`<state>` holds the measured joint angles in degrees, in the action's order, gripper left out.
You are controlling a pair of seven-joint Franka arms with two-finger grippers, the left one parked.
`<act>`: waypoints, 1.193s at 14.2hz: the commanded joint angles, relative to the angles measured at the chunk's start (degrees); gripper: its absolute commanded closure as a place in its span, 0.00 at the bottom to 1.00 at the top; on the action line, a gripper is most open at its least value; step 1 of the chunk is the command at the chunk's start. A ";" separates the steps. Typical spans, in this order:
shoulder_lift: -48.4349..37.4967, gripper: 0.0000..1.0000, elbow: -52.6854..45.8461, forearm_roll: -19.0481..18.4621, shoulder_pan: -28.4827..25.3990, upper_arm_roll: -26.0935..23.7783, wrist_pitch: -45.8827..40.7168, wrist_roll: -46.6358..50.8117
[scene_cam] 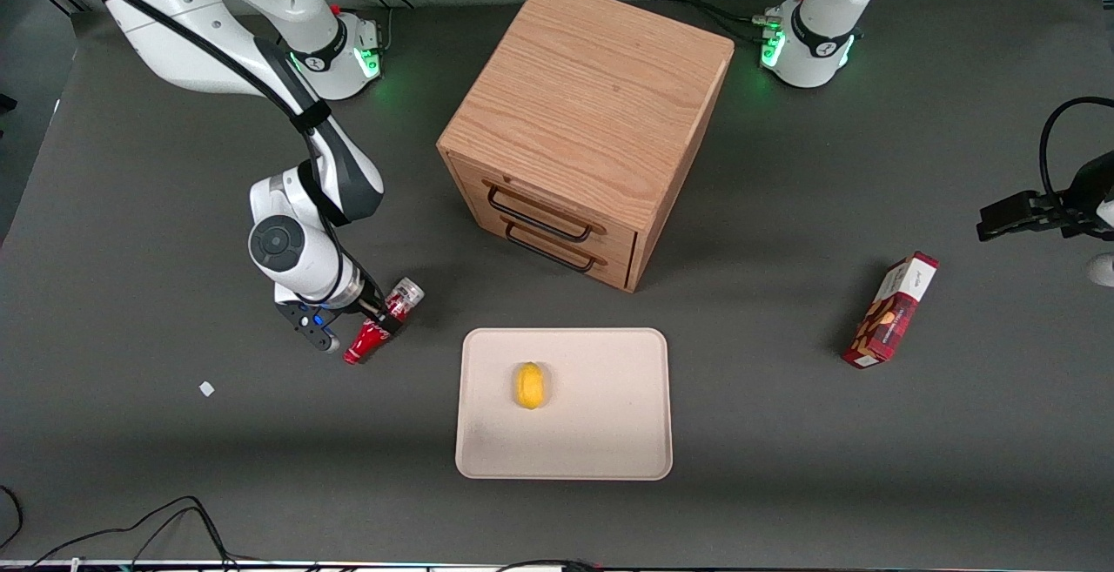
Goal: Place coke bottle on tray
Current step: 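Close the right gripper around the bottle's body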
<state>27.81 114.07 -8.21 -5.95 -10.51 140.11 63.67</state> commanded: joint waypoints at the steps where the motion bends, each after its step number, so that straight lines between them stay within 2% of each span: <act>1: 2.77 0.00 -1.39 -3.39 -0.38 0.05 2.44 4.18; 8: 6.56 0.00 -3.50 -6.11 -0.38 0.14 3.50 6.46; 15: 7.17 0.00 -3.94 -6.12 -0.38 0.14 3.77 6.47; 16: 7.09 0.32 -3.94 -6.20 -0.38 0.14 3.77 6.99; 17: 7.00 0.96 -3.86 -6.29 -0.38 0.14 3.77 7.52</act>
<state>34.27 111.06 -12.35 -5.95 -10.50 143.55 67.97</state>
